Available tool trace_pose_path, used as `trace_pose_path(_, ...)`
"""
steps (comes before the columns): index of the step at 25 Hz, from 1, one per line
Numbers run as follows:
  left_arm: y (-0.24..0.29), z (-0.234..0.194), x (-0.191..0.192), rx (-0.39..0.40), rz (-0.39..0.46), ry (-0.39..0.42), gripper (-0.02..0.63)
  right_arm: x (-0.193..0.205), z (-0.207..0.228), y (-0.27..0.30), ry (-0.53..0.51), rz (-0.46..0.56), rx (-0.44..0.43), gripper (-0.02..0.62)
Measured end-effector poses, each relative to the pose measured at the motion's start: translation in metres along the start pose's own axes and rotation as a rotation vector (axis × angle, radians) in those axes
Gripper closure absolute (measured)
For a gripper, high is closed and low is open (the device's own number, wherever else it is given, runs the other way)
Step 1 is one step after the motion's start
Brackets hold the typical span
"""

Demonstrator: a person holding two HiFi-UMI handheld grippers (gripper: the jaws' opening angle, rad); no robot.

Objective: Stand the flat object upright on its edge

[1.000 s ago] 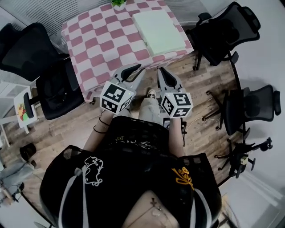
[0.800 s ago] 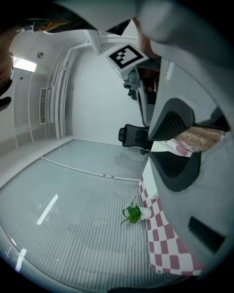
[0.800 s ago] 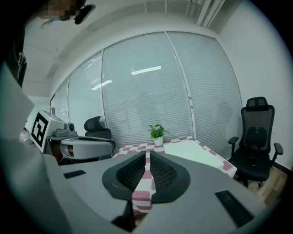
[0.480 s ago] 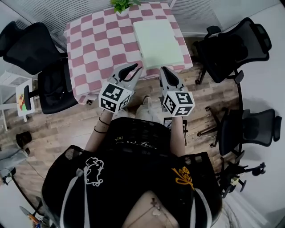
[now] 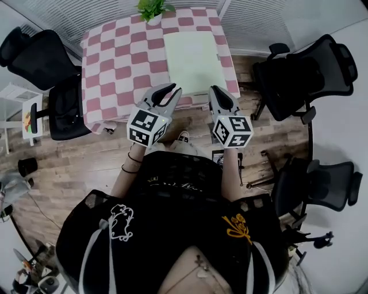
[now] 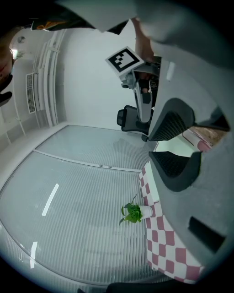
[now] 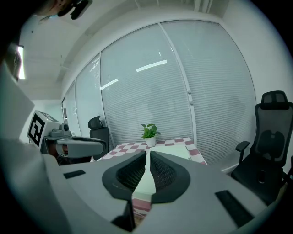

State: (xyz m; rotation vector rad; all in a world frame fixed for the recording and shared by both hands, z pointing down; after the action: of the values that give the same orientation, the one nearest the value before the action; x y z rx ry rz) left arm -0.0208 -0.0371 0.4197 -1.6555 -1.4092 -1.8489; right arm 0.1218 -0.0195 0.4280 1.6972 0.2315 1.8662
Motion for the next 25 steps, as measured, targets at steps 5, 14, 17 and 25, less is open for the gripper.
trace_pose_path(5,0.009,0.006,0.0,-0.06,0.001,-0.025,0.525,0.0,0.02,-0.001,-0.015,-0.004,-0.04,0.56)
trace_pose_path(14,0.002,0.005,0.01,-0.141,-0.037,-0.057,0.525,0.011,0.039,0.009,0.017,-0.026,-0.08,0.56)
trace_pose_path(17,-0.001,0.001,0.016,-0.167,-0.053,-0.071,0.525,0.015,0.045,0.015,0.028,-0.039,-0.087,0.56)
trace_pose_path(25,0.014,-0.019,0.014,-0.182,-0.06,-0.105,0.525,0.011,0.067,0.028,0.043,-0.052,-0.071,0.56)
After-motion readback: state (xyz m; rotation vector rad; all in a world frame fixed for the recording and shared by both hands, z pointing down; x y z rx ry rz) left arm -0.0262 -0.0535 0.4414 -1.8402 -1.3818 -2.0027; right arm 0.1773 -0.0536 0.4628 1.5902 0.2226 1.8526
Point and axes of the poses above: the fingertips, and each gripper's own axes: y forward along the fingers, z to its right, x out of its underside, the point moved 3 cm from there along -y, backward along the fingers, and after that the axes turned 13 degrees about -z, right-handed, at the moved point
